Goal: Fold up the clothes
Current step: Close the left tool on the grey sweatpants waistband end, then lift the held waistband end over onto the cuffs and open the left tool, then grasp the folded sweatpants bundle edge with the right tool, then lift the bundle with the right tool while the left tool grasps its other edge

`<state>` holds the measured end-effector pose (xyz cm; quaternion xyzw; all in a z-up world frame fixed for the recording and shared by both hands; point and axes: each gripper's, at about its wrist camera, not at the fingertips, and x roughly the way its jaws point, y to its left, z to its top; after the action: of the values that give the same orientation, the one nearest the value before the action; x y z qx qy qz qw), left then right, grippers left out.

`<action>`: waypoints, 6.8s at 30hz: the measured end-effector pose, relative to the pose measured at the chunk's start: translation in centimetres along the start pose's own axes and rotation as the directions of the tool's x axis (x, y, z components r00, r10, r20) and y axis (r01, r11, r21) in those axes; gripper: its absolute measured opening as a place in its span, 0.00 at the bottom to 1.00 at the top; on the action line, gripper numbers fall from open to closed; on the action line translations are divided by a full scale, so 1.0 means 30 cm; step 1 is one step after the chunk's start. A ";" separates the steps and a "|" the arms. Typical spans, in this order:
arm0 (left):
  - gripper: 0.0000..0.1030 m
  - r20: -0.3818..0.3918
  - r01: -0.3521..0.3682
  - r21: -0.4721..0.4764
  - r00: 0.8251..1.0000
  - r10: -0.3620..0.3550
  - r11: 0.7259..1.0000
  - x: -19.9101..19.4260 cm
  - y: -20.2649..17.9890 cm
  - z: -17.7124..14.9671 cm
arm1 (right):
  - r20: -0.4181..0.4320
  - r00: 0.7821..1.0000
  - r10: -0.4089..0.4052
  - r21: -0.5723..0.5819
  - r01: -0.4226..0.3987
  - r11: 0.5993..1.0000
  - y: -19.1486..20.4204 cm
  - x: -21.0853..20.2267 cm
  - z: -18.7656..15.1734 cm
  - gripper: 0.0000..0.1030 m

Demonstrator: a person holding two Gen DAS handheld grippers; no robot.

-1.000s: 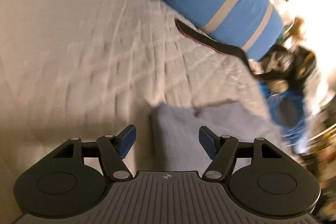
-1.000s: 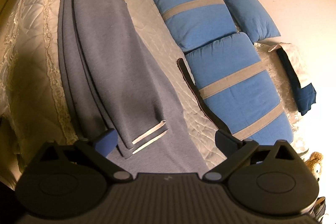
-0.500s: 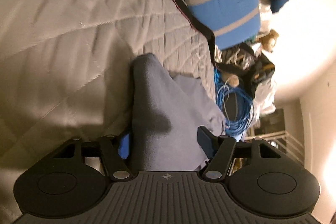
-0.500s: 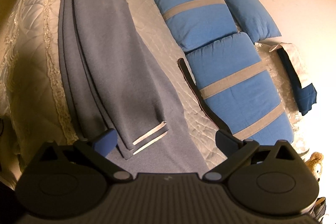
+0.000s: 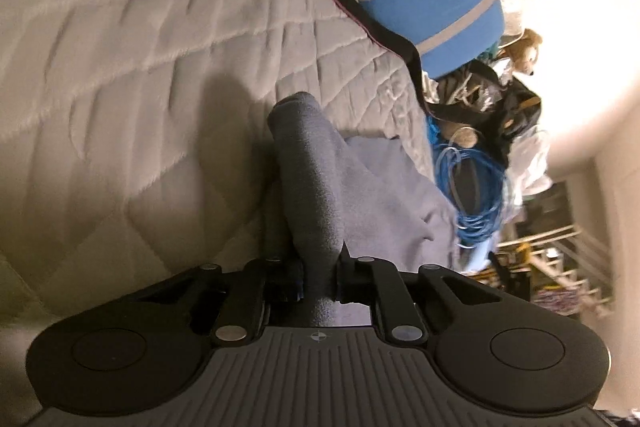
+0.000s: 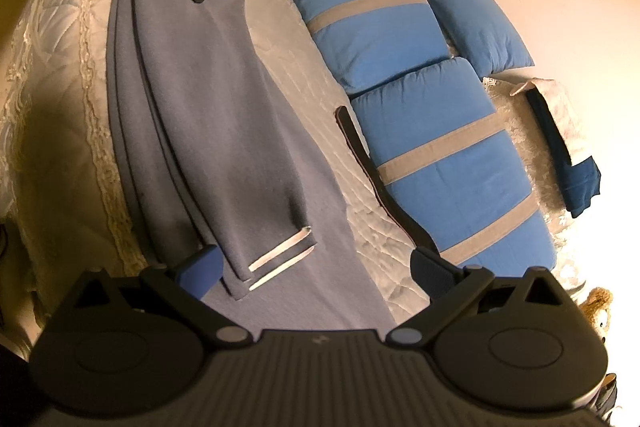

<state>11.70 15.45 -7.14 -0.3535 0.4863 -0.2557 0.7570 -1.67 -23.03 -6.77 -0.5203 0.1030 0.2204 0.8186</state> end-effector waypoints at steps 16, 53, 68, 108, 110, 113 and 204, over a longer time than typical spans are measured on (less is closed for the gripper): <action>0.11 0.095 -0.458 -0.039 0.883 0.459 0.888 -0.532 0.029 0.054 | 0.020 0.999 0.047 0.024 -0.048 0.999 -0.050 -0.062 0.004 1.00; 0.12 0.147 -0.478 0.055 0.872 0.467 0.877 -0.422 -0.807 -0.037 | 0.043 0.997 0.070 0.147 -0.076 0.986 -0.076 -0.020 -0.011 1.00; 0.12 0.038 -0.397 0.104 0.918 0.396 0.912 -0.059 -0.769 -0.035 | 0.041 0.997 0.061 0.165 -0.067 0.984 -0.080 -0.017 -0.016 1.00; 0.68 0.440 -0.653 0.099 0.706 0.556 0.751 -0.221 -0.345 -0.172 | 0.141 0.921 0.364 0.529 -0.381 0.758 -0.266 0.051 0.053 1.00; 0.68 0.468 -0.619 0.062 0.711 0.525 0.783 -0.237 -0.324 -0.177 | 0.184 0.886 0.426 0.594 -0.446 0.670 -0.281 0.083 0.072 0.97; 0.68 0.501 -0.598 0.033 0.703 0.504 0.801 -0.259 -0.308 -0.181 | 0.225 0.829 0.511 0.707 -0.500 0.500 -0.293 0.159 0.070 0.89; 0.26 0.510 -0.770 0.340 0.634 0.582 0.540 0.099 -0.316 0.123 | 0.220 0.931 0.291 0.843 -0.332 0.423 -0.293 0.308 0.015 0.06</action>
<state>15.84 8.46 -0.33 0.0513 0.3578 0.0033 0.9324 10.56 -23.46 -3.17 -0.0024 0.2777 0.2956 0.9141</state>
